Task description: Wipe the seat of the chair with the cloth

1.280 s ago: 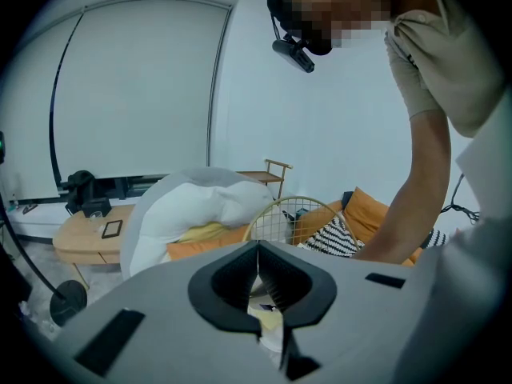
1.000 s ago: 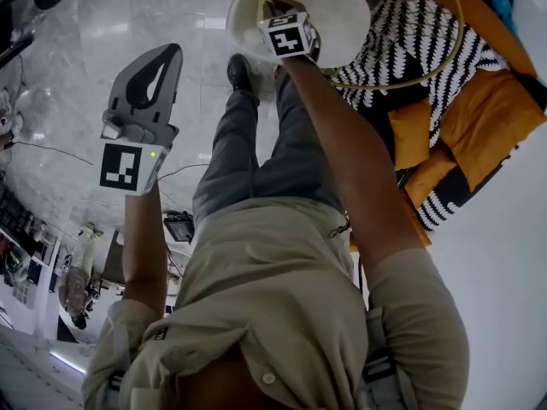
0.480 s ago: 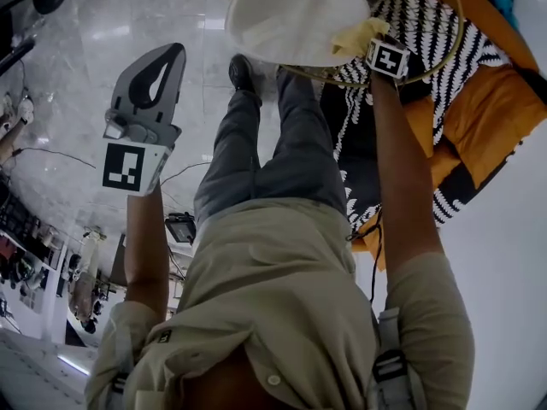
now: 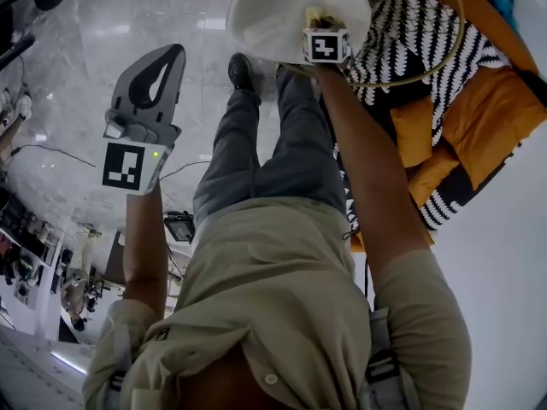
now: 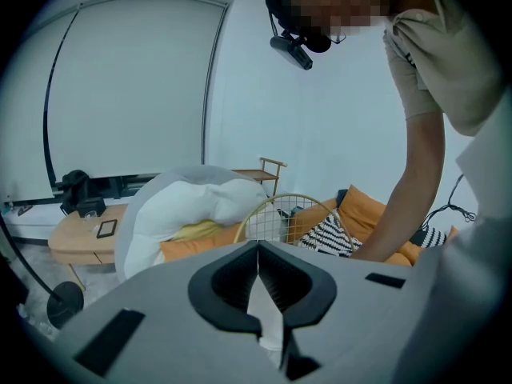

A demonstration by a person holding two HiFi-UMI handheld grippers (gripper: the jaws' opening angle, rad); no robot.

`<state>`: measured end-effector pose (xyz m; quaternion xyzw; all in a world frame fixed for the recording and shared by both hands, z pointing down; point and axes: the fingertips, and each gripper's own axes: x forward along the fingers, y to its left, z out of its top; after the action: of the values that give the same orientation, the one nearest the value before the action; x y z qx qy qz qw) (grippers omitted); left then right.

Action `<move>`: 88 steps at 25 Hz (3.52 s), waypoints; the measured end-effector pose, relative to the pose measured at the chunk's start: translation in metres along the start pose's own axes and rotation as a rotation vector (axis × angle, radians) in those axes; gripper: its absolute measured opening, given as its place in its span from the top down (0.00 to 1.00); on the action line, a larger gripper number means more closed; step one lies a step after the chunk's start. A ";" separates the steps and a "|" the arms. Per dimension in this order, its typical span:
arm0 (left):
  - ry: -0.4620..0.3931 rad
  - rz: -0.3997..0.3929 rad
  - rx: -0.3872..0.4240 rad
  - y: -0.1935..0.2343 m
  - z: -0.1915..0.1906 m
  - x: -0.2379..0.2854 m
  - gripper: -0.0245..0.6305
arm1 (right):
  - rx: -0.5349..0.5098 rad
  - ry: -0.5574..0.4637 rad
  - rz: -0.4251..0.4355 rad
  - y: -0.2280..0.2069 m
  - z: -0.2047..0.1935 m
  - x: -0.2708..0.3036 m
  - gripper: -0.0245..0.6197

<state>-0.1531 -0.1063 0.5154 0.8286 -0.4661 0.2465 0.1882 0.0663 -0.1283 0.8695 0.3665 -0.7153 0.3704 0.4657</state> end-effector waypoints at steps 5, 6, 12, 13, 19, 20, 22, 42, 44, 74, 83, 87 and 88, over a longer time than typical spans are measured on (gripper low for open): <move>-0.028 0.003 -0.016 0.002 -0.001 -0.004 0.94 | -0.217 -0.053 0.205 0.162 0.041 0.004 0.89; -0.032 0.010 -0.021 0.004 -0.002 -0.007 0.93 | -0.239 -0.071 0.237 0.186 0.049 0.000 0.89; -0.042 0.048 -0.041 0.011 0.004 -0.010 0.93 | -0.283 -0.114 0.304 0.198 0.083 -0.019 0.89; -0.023 0.035 -0.039 0.010 0.001 -0.013 0.94 | -0.273 -0.095 0.296 0.190 0.070 -0.017 0.89; -0.053 0.009 0.001 0.004 0.014 0.005 0.93 | -0.352 0.081 -0.052 -0.014 0.008 -0.009 0.89; -0.061 0.019 -0.016 0.003 0.019 0.006 0.94 | -0.324 0.109 -0.108 -0.054 0.000 -0.016 0.89; -0.051 0.014 -0.030 -0.001 0.022 0.003 0.94 | -0.203 0.138 -0.209 -0.118 -0.026 -0.041 0.89; -0.016 0.000 -0.002 -0.018 -0.004 0.005 0.94 | -0.203 0.096 0.137 0.091 -0.046 0.012 0.89; -0.010 0.004 -0.010 -0.022 -0.005 0.005 0.93 | -0.312 0.059 0.247 0.156 -0.033 0.009 0.89; -0.015 -0.017 -0.009 -0.010 0.001 0.011 0.94 | 0.109 0.065 -0.290 -0.195 -0.021 -0.045 0.89; -0.014 0.001 -0.023 0.002 -0.010 -0.001 0.94 | 0.067 -0.019 -0.064 -0.035 0.030 0.006 0.89; -0.021 0.013 -0.033 0.009 -0.006 -0.007 0.94 | -0.015 -0.108 0.133 0.087 0.081 0.005 0.89; -0.022 0.016 -0.036 0.009 -0.008 -0.007 0.94 | -0.036 -0.130 0.180 0.114 0.090 0.000 0.89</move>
<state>-0.1658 -0.1014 0.5182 0.8239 -0.4791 0.2305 0.1961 -0.0686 -0.1550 0.8217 0.3155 -0.7805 0.3736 0.3896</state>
